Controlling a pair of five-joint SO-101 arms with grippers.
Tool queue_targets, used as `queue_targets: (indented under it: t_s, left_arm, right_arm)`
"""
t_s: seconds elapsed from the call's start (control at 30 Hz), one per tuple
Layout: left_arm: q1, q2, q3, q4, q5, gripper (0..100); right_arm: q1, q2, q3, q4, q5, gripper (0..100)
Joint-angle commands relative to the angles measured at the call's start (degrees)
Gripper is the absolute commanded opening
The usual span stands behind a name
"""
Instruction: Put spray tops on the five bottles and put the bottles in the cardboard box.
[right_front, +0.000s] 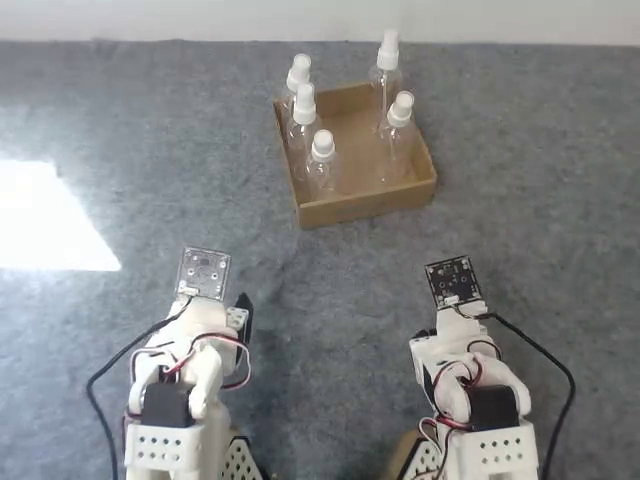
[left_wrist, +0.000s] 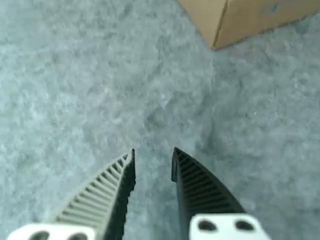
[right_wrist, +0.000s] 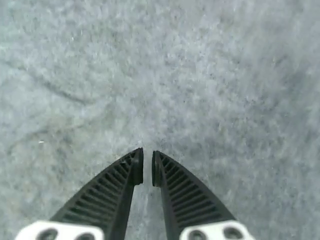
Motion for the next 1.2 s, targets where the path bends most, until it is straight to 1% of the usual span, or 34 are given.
queue_targets:
  t_s: [0.0, 0.1, 1.17]
  left_arm:
    - [-0.18, -0.7, -0.75, 3.52, -0.44, 11]
    - [-0.26, -0.79, -0.75, 4.48, -0.18, 11]
    - [0.09, -0.88, -0.75, 4.48, -0.09, 11]
  right_arm:
    - [0.75, -0.92, 1.14, 0.48, 0.88, 0.7]
    - [0.75, -0.92, 1.14, 0.48, 0.88, 0.7]
    - [0.4, -0.92, 1.14, 0.48, 0.88, 0.7]
